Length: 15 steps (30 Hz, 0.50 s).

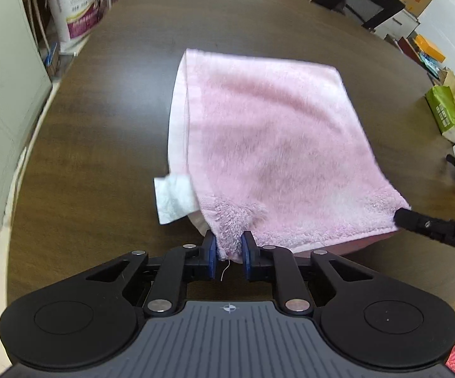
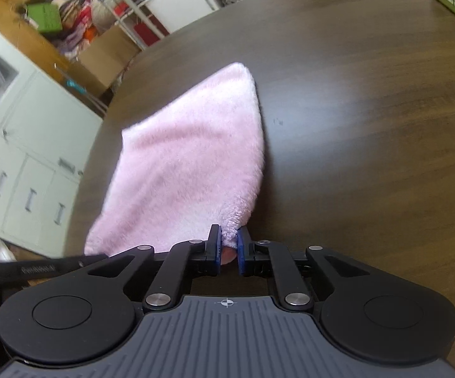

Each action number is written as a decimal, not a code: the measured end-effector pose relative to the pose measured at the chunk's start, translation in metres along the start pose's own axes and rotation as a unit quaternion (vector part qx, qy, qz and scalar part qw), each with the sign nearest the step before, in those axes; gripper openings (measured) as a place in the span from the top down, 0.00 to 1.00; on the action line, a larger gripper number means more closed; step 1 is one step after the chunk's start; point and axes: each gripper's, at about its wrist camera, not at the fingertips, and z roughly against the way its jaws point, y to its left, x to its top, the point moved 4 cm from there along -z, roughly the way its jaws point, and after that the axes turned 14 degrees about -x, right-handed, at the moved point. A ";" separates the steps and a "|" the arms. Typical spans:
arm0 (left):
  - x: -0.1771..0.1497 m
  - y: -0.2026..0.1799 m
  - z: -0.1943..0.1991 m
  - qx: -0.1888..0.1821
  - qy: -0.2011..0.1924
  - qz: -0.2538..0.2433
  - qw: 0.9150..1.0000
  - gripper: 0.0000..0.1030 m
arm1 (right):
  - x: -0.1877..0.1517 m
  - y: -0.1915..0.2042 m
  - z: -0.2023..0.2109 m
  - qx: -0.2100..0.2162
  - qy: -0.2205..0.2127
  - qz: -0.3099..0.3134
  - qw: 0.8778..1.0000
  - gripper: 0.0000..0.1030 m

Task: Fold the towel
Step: 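Lift the towel edge with the left gripper and fold it over the towel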

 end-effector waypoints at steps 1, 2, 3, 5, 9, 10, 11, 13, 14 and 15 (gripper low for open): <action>0.010 -0.002 0.004 0.000 -0.009 -0.004 1.000 0.85 | 0.015 0.004 0.004 0.011 -0.015 0.000 1.000 0.90; 0.018 -0.004 0.007 -0.001 -0.016 -0.007 1.000 0.85 | 0.024 0.005 0.006 0.017 -0.024 -0.001 1.000 0.90; 0.030 -0.006 0.009 0.001 -0.027 -0.015 1.000 0.85 | 0.037 0.007 0.007 0.024 -0.034 -0.001 0.999 0.90; 0.052 -0.008 0.011 0.006 -0.044 -0.030 0.999 0.85 | 0.060 0.009 0.004 0.033 -0.049 -0.002 0.998 0.90; 0.100 -0.007 -0.005 0.023 -0.064 -0.046 0.997 0.85 | 0.107 0.016 -0.018 0.036 -0.077 0.003 0.996 0.90; 0.111 -0.006 -0.011 0.028 -0.068 -0.047 0.996 0.85 | 0.117 0.016 -0.025 0.034 -0.080 0.003 0.996 0.90; 0.119 -0.005 -0.016 0.031 -0.070 -0.047 0.996 0.85 | 0.124 0.015 -0.032 0.034 -0.081 0.003 0.996 0.90; 0.137 0.000 -0.031 0.043 -0.068 -0.045 0.996 0.84 | 0.140 0.011 -0.049 0.035 -0.077 -0.002 0.996 0.90; 0.143 0.002 -0.038 0.046 -0.067 -0.042 0.996 0.84 | 0.147 0.012 -0.060 0.034 -0.073 -0.004 0.997 0.90; 0.147 0.004 -0.044 0.048 -0.066 -0.038 0.996 0.84 | 0.153 0.012 -0.070 0.033 -0.070 -0.006 0.997 0.90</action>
